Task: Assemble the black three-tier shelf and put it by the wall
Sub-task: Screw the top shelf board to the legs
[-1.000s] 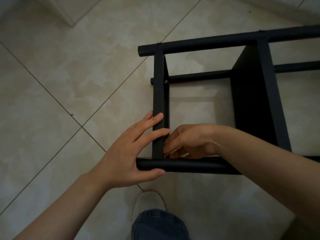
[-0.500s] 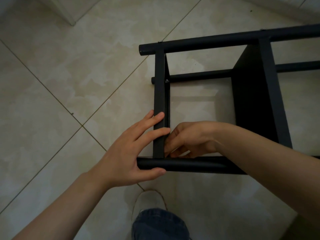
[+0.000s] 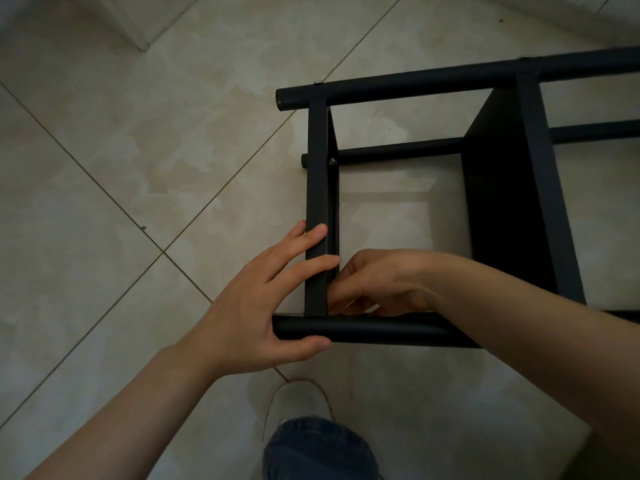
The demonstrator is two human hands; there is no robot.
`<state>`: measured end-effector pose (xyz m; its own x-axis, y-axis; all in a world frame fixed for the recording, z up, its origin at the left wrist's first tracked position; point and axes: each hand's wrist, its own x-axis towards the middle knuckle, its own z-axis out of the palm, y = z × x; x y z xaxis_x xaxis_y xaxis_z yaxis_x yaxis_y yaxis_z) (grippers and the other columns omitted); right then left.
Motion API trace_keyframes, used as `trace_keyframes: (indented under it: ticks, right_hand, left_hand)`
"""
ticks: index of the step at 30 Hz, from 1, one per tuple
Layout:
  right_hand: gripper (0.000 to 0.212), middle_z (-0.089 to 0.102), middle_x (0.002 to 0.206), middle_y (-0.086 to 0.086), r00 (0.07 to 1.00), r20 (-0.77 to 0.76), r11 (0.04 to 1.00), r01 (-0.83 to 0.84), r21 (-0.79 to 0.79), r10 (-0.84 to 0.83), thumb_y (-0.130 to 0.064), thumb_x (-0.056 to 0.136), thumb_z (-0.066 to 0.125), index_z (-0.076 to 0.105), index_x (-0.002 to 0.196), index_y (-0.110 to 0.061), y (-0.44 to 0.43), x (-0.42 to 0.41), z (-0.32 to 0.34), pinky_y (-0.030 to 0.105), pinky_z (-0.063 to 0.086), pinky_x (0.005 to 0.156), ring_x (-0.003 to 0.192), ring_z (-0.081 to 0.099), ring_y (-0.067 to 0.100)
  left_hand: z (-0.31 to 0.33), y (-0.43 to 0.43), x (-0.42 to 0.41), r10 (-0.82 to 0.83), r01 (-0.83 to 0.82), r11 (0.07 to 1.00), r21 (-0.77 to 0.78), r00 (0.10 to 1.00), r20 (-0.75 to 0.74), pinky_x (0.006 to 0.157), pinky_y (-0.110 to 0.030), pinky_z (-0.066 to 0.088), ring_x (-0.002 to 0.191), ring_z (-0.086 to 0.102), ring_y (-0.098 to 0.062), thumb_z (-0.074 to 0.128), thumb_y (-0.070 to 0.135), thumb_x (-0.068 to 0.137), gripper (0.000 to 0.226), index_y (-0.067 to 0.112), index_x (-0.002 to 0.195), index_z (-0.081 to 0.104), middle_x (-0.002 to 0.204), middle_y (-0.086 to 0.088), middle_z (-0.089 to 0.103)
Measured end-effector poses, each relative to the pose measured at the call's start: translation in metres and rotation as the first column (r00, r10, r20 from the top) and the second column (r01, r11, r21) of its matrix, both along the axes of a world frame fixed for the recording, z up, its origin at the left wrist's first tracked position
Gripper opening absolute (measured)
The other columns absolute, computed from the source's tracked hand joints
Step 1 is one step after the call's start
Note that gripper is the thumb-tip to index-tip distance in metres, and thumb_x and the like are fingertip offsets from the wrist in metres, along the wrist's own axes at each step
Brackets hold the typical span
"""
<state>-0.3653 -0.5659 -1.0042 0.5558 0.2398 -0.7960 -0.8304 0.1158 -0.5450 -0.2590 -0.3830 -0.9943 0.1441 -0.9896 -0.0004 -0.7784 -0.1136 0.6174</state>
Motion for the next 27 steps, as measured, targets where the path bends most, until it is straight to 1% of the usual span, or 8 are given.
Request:
trace_keyframes:
  ticks: [3, 8, 12, 14, 17, 20, 22, 27]
  right_hand:
    - [0.023, 0.071, 0.077, -0.003, 1.000, 0.002, 1.000, 0.000, 0.017, 0.000, -0.020, 0.086, 0.072, 0.073, 0.063, -0.022, -0.0015, -0.0002, 0.0000, 0.028, 0.048, 0.077, 0.083, 0.060, 0.015]
    - [0.023, 0.072, 0.081, -0.003, 1.000, -0.017, 0.992, 0.021, 0.128, -0.019, -0.014, 0.091, 0.067, 0.077, 0.071, -0.021, -0.0071, -0.0014, -0.0010, 0.027, 0.049, 0.076, 0.075, 0.060, 0.011]
    - [0.022, 0.072, 0.081, -0.003, 1.000, -0.010, 0.997, -0.004, 0.078, 0.005, -0.018, 0.089, 0.069, 0.076, 0.069, -0.022, -0.0050, -0.0010, -0.0014, 0.026, 0.049, 0.076, 0.084, 0.060, 0.015]
    - [0.021, 0.072, 0.080, -0.003, 1.000, -0.007, 0.998, -0.014, 0.059, 0.015, -0.021, 0.087, 0.071, 0.075, 0.067, -0.022, -0.0043, -0.0004, -0.0011, 0.026, 0.049, 0.075, 0.085, 0.060, 0.016]
    - [0.024, 0.071, 0.078, -0.004, 1.000, 0.002, 0.997, -0.023, 0.073, 0.023, -0.018, 0.088, 0.070, 0.075, 0.066, -0.023, -0.0055, 0.0000, -0.0007, 0.028, 0.048, 0.078, 0.082, 0.059, 0.014]
    - [0.018, 0.071, 0.082, -0.003, 1.000, 0.000, 0.995, 0.005, 0.102, -0.005, -0.014, 0.089, 0.069, 0.076, 0.075, -0.021, -0.0063, 0.0001, -0.0005, 0.029, 0.048, 0.079, 0.076, 0.059, 0.011]
    - [0.014, 0.071, 0.085, -0.002, 1.000, -0.009, 0.995, 0.018, 0.101, -0.017, -0.014, 0.090, 0.068, 0.075, 0.079, -0.020, -0.0063, -0.0006, -0.0005, 0.028, 0.048, 0.078, 0.077, 0.060, 0.011]
    - [0.019, 0.072, 0.084, -0.003, 1.000, -0.002, 0.994, 0.009, 0.108, -0.009, -0.014, 0.091, 0.067, 0.075, 0.075, -0.022, -0.0071, -0.0013, -0.0005, 0.029, 0.048, 0.081, 0.082, 0.060, 0.012]
  left_hand:
    - [-0.0008, 0.0004, 0.0001, -0.001, 0.001, 1.000, 0.000, 1.000, 0.000, 0.123, -0.031, 0.024, 0.156, 0.015, -0.020, 0.069, 0.056, 0.083, 0.077, 0.023, 0.148, 0.043, 0.167, 0.003, 0.023]
    - [-0.0011, 0.0008, 0.0009, 0.004, -0.004, 1.000, 0.010, 1.000, -0.009, 0.123, -0.030, 0.024, 0.156, 0.015, -0.019, 0.069, 0.056, 0.083, 0.077, 0.023, 0.147, 0.045, 0.167, 0.003, 0.022]
    - [-0.0008, 0.0002, 0.0003, 0.002, -0.002, 1.000, 0.003, 1.000, -0.008, 0.123, -0.031, 0.025, 0.156, 0.015, -0.019, 0.070, 0.055, 0.083, 0.077, 0.022, 0.147, 0.045, 0.167, 0.002, 0.023]
    - [-0.0007, 0.0000, 0.0000, 0.003, -0.003, 1.000, -0.003, 1.000, -0.005, 0.123, -0.030, 0.025, 0.156, 0.016, -0.020, 0.070, 0.055, 0.083, 0.077, 0.021, 0.147, 0.045, 0.166, 0.001, 0.024]
    - [-0.0005, 0.0001, 0.0000, 0.001, -0.001, 1.000, -0.003, 1.000, -0.004, 0.122, -0.030, 0.025, 0.156, 0.015, -0.019, 0.069, 0.055, 0.083, 0.076, 0.021, 0.147, 0.045, 0.166, 0.002, 0.024]
    - [-0.0002, 0.0001, 0.0002, 0.001, -0.001, 1.000, 0.004, 1.000, -0.014, 0.123, -0.032, 0.025, 0.156, 0.015, -0.020, 0.069, 0.055, 0.083, 0.076, 0.022, 0.148, 0.045, 0.167, 0.002, 0.023]
    - [-0.0003, 0.0002, 0.0002, 0.004, -0.004, 1.000, 0.005, 1.000, -0.016, 0.123, -0.032, 0.025, 0.156, 0.015, -0.020, 0.069, 0.054, 0.083, 0.076, 0.022, 0.148, 0.045, 0.167, 0.002, 0.023]
    - [-0.0005, 0.0001, -0.0004, 0.006, -0.006, 1.000, 0.005, 1.000, -0.019, 0.123, -0.029, 0.024, 0.156, 0.015, -0.019, 0.070, 0.053, 0.083, 0.076, 0.022, 0.147, 0.044, 0.166, 0.001, 0.024]
